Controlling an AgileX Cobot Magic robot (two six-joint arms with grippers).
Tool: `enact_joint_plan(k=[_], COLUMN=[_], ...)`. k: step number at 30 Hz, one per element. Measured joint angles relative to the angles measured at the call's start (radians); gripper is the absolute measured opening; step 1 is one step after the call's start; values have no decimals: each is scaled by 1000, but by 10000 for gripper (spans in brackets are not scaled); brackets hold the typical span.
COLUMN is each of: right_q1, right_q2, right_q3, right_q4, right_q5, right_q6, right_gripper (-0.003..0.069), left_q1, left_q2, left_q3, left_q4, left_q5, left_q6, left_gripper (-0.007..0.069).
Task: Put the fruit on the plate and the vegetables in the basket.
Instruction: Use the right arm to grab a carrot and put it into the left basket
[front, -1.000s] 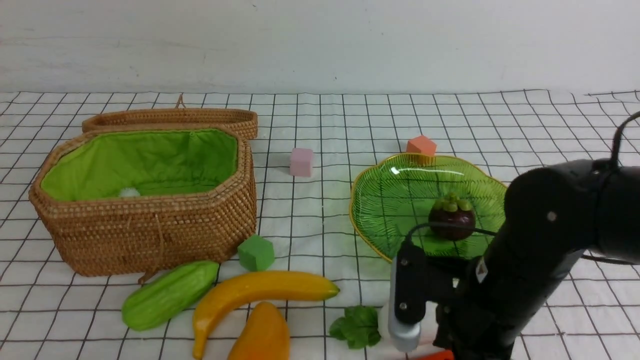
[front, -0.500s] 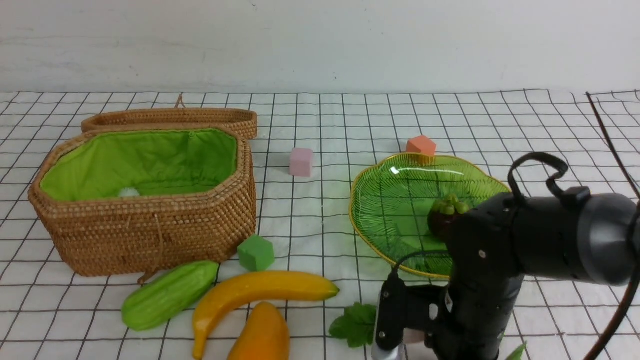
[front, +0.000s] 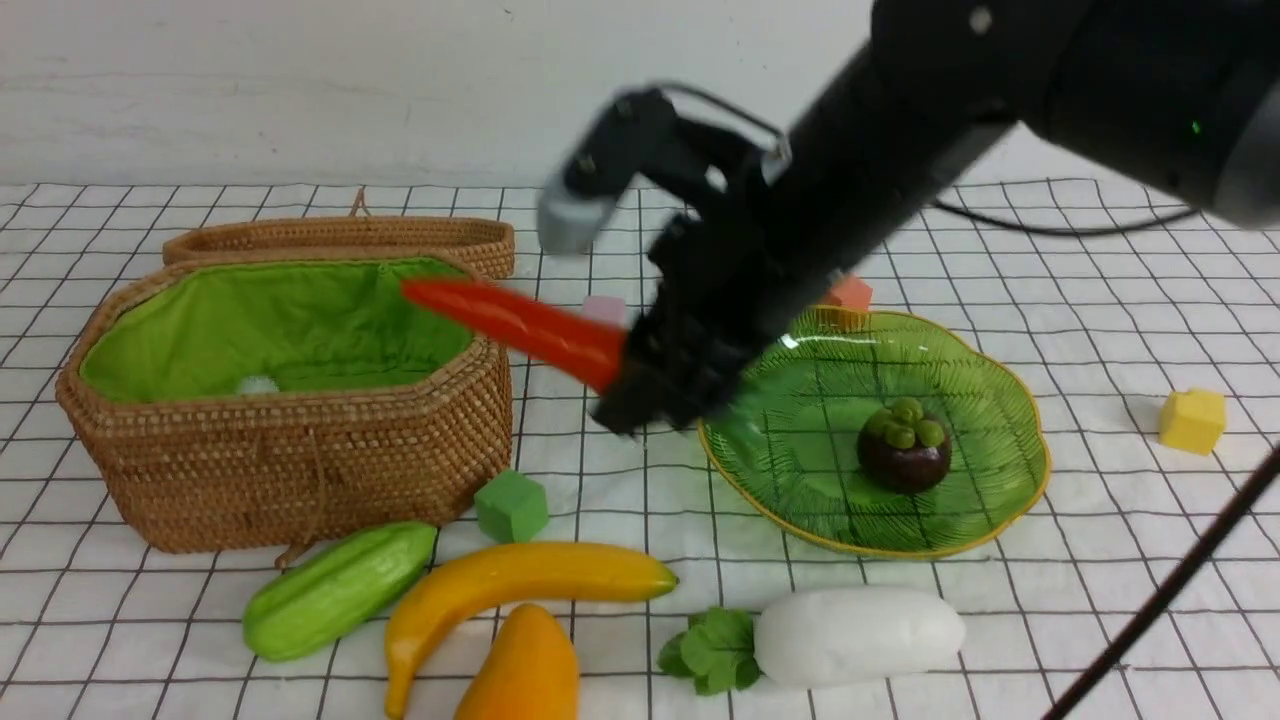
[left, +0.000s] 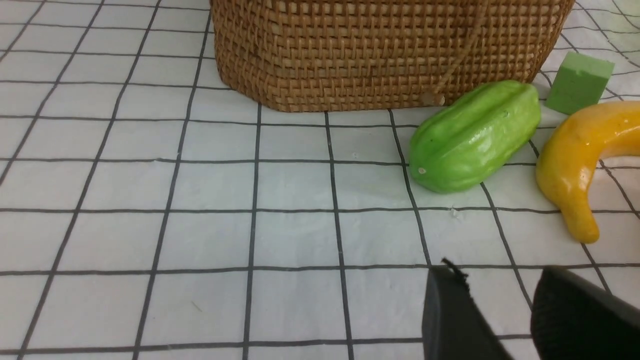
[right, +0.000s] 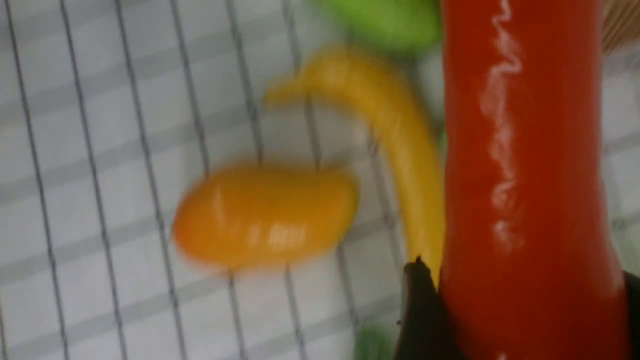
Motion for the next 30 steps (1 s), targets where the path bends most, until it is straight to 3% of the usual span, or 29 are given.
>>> enact_joint_plan(k=[2, 4, 7, 13, 18, 20, 23, 26, 30], right_q1=[0, 5, 14, 36, 54, 55, 54, 53, 38], right_q2=[56, 185, 319, 536, 576, 576, 564, 531, 405], right_q3=[-91, -225, -326, -457, -476, -485, -488, -488, -488], right_q4=[82, 232, 324, 350, 343, 342, 330, 295, 139], right_q5=[-63, -227, -373, -497, -495, -489, -477, -401, -121], right_q6=[2, 3, 4, 4, 4, 4, 6, 11, 15], right_gripper=[399, 399, 399, 399, 445, 578, 662, 676, 643], left_q1=[0, 0, 0, 0, 0, 0, 0, 0, 0], left_q2=[0, 0, 0, 0, 0, 0, 0, 0, 0], left_q3=[0, 0, 0, 0, 0, 0, 0, 0, 0], left_q4=[0, 0, 0, 0, 0, 0, 0, 0, 0], left_q5=[0, 0, 0, 0, 0, 0, 0, 0, 0], left_q6=[0, 0, 0, 0, 0, 0, 0, 0, 0], left_gripper=[239, 239, 239, 239, 239, 239, 239, 239, 239])
